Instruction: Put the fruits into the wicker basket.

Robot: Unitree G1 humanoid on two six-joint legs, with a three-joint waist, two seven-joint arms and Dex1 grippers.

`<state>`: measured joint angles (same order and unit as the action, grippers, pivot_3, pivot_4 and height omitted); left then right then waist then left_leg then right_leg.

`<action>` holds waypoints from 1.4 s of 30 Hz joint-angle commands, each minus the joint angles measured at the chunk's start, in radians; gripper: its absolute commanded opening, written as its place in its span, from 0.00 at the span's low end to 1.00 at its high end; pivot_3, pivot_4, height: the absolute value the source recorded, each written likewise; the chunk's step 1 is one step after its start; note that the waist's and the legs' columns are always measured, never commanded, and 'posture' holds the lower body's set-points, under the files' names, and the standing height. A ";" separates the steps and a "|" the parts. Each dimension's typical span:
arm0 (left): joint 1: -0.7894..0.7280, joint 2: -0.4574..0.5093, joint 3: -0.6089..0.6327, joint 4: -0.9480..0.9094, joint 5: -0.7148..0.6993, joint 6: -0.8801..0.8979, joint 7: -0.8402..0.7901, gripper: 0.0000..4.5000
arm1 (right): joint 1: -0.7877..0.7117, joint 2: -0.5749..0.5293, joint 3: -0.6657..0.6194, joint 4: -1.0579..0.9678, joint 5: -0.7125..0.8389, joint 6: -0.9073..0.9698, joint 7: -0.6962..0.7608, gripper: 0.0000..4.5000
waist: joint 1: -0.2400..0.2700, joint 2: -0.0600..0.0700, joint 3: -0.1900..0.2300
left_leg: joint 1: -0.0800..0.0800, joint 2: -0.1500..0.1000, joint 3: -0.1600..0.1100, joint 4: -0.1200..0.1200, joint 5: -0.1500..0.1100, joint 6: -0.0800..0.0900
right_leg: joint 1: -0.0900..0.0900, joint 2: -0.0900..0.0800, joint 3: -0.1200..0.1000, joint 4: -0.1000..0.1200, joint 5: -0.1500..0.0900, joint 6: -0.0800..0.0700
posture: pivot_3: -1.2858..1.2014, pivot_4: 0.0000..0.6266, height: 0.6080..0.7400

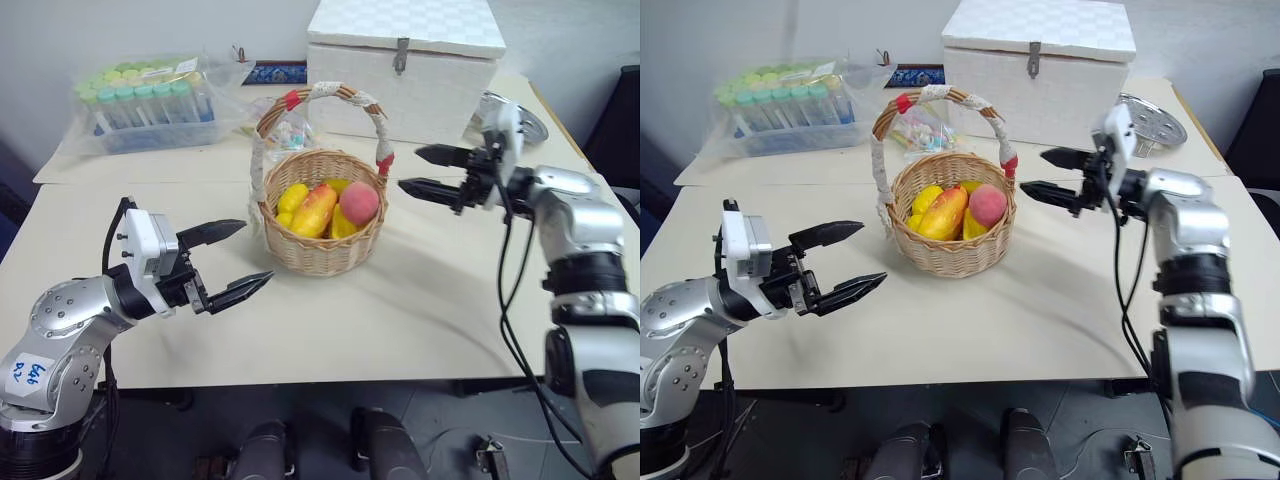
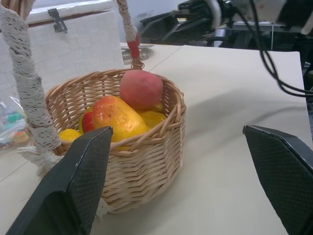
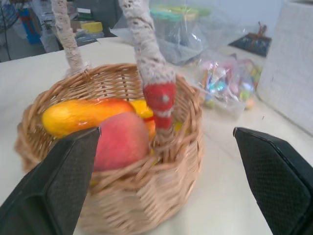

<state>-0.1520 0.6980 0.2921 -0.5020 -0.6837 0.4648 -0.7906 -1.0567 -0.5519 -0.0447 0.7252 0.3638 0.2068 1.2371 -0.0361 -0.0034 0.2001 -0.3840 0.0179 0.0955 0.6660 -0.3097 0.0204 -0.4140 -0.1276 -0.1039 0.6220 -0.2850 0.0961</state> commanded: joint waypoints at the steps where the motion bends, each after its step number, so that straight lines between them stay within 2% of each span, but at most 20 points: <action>1: -0.019 -0.008 -0.008 -0.019 -0.009 -0.013 0.009 1.00 | -0.093 0.065 0.015 0.127 -0.033 -0.142 0.080 0.96 | 0.003 0.000 0.000 | -0.001 0.000 0.000 0.000 0.000 0.000 | 0.000 0.000 0.000 0.000 0.000 0.000 | 0.52 0.24 1.00; 3: -0.026 -0.013 -0.023 -0.016 0.000 -0.018 0.008 1.00 | -0.127 0.097 0.031 0.190 -0.063 -0.204 0.118 0.86 | 0.005 0.000 0.000 | -0.002 -0.001 0.000 0.000 0.000 0.001 | -0.001 -0.001 0.000 -0.001 0.000 0.000 | 0.52 0.24 1.00; 8: -0.039 -0.016 -0.032 -0.025 -0.001 -0.016 0.018 1.00 | -0.173 0.118 0.039 0.274 -0.097 -0.233 0.195 0.49 | 0.011 0.000 0.000 | -0.004 -0.004 -0.003 0.002 0.000 0.004 | 0.000 -0.003 -0.001 -0.002 0.000 0.001 | 0.52 0.24 1.00; 12: -0.028 -0.017 -0.031 -0.030 -0.002 -0.016 0.018 1.00 | -0.137 0.083 0.011 0.231 -0.079 -0.206 0.228 0.21 | 0.008 0.000 0.000 | -0.004 -0.003 -0.002 0.002 -0.001 0.004 | 0.000 -0.004 -0.001 -0.002 0.000 0.001 | 0.52 0.24 1.00; 15: -0.033 -0.023 -0.045 -0.023 -0.001 -0.018 0.014 1.00 | -0.054 0.037 -0.016 0.105 -0.049 -0.154 0.230 0.01 | 0.012 0.000 0.000 | -0.003 -0.003 -0.004 0.001 0.000 0.003 | 0.000 -0.003 -0.002 -0.002 0.000 0.001 | 0.52 0.24 1.00; 19: -0.072 -0.031 -0.085 0.019 0.005 -0.025 -0.014 1.00 | 0.152 -0.049 -0.095 -0.254 0.043 -0.031 0.164 0.01 | 0.021 0.000 0.000 | -0.003 -0.003 -0.003 0.002 0.000 0.003 | 0.001 -0.004 -0.002 -0.002 0.001 0.001 | 0.52 0.24 1.00; 22: -0.127 -0.042 -0.124 0.080 0.014 -0.038 -0.050 1.00 | 0.320 -0.114 -0.231 -0.546 0.135 0.125 0.003 0.01 | 0.035 0.000 0.000 | -0.003 -0.003 -0.003 0.002 0.000 0.003 | 0.001 -0.003 -0.002 -0.002 0.001 0.001 | 0.52 0.24 1.00; 25: -0.176 -0.055 -0.159 0.138 0.024 -0.051 -0.089 1.00 | 0.466 -0.174 -0.354 -0.698 0.167 0.186 -0.115 0.01 | 0.045 0.000 0.000 | -0.003 -0.003 -0.003 0.002 0.000 0.003 | 0.000 -0.002 -0.003 -0.002 0.001 0.001 | 0.52 0.24 1.00; 28: -0.215 -0.067 -0.186 0.184 0.036 -0.067 -0.127 1.00 | 0.553 -0.200 -0.450 -0.742 0.177 0.191 -0.210 0.01 | 0.044 0.000 0.000 | -0.003 -0.005 -0.001 0.002 0.000 0.004 | 0.001 -0.001 -0.002 -0.002 0.001 0.002 | 0.52 0.24 1.00; 33: -0.270 -0.089 -0.216 0.247 0.056 -0.092 -0.162 1.00 | 0.615 -0.207 -0.499 -0.723 0.158 0.144 -0.295 0.01 | 0.033 0.000 0.000 | -0.001 -0.004 0.001 0.001 0.000 0.004 | 0.001 0.000 0.000 -0.001 0.002 0.003 | 0.52 0.24 1.00; 39: -0.289 -0.111 -0.233 0.279 0.076 -0.118 -0.188 1.00 | 0.625 -0.163 -0.469 -0.528 0.054 -0.057 -0.401 0.01 | 0.035 0.000 0.000 | -0.002 -0.005 0.001 0.002 0.001 0.005 | 0.001 0.000 0.000 -0.002 0.002 0.003 | 0.52 0.24 1.00; 42: -0.270 -0.104 -0.223 0.266 0.078 -0.118 -0.190 1.00 | 0.622 -0.154 -0.443 -0.468 0.063 -0.058 -0.389 0.01 | 0.032 0.000 0.000 | -0.002 -0.005 0.001 0.002 0.001 0.006 | 0.001 0.000 0.000 -0.002 0.002 0.003 | 0.52 0.24 1.00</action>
<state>-0.4296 0.5893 0.0562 -0.2112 -0.6068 0.3621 -0.9760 -0.4262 -0.7023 -0.4937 0.2532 0.4192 0.1615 0.8417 -0.0040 -0.0032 0.2004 -0.3855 0.0127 0.0965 0.6678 -0.3083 0.0264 -0.4129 -0.1273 -0.1038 0.6205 -0.2830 0.0996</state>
